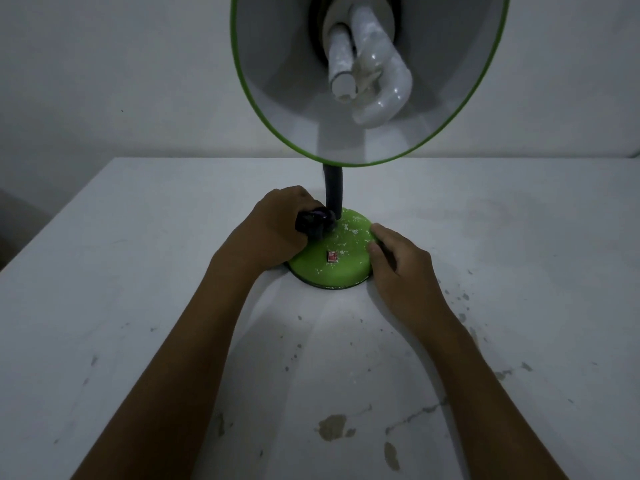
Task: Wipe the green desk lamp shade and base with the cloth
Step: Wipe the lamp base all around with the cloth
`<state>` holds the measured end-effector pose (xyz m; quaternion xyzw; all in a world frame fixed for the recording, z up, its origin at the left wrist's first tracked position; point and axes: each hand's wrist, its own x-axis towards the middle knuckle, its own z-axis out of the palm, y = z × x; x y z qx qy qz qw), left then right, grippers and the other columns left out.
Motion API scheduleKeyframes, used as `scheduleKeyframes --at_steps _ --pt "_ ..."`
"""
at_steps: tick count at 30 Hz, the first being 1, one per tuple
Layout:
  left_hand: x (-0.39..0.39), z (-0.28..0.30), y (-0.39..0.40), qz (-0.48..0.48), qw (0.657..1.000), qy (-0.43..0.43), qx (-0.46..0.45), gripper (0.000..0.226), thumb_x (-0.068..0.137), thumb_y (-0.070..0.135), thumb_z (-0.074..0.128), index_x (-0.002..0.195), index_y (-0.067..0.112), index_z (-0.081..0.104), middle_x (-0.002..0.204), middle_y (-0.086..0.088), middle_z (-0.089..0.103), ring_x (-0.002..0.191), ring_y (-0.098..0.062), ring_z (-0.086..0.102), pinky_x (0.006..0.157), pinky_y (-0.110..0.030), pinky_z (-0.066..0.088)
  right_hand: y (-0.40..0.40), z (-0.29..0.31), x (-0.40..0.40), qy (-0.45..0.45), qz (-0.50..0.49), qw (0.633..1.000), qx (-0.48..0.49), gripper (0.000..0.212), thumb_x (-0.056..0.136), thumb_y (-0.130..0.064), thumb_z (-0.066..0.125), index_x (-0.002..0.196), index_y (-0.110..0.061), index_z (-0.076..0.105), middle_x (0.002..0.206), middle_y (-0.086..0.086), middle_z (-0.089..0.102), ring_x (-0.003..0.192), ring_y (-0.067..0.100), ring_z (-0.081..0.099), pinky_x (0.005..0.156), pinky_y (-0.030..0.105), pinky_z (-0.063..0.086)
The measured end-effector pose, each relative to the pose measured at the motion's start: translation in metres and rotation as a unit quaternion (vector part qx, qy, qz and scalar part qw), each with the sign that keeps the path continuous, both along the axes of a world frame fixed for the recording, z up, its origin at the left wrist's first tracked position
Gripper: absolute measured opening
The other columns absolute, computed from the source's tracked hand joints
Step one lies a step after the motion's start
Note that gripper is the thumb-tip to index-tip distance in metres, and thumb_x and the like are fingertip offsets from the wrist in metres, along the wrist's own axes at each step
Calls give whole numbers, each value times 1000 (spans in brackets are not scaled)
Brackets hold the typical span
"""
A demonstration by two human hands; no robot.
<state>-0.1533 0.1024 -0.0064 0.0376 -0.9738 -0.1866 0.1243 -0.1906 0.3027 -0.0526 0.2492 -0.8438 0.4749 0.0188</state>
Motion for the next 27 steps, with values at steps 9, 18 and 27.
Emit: scheduleKeyframes --at_steps 9,18,27 --pt "4 -6 -2 74 996 56 -16 24 82 -3 57 100 3 70 95 -18 63 88 -33 59 74 -39 47 -1 0 0 2 -4 1000 -10 38 100 -14 52 137 -8 55 140 5 58 127 6 49 102 8 30" --pt "1 -5 9 103 994 22 6 21 82 2 55 99 4 68 97 -14 60 90 -30 56 68 -32 40 -2 0 0 5 -4 1000 -3 38 100 -14 52 137 -6 55 141 7 57 132 14 49 104 13 28" --pt "6 -4 7 147 985 69 66 13 85 6 57 95 9 65 89 -6 60 82 -23 56 66 -26 38 1 2 2 15 1 1000 -13 30 99 -9 51 126 0 62 125 12 66 97 -7 48 79 -10 27"
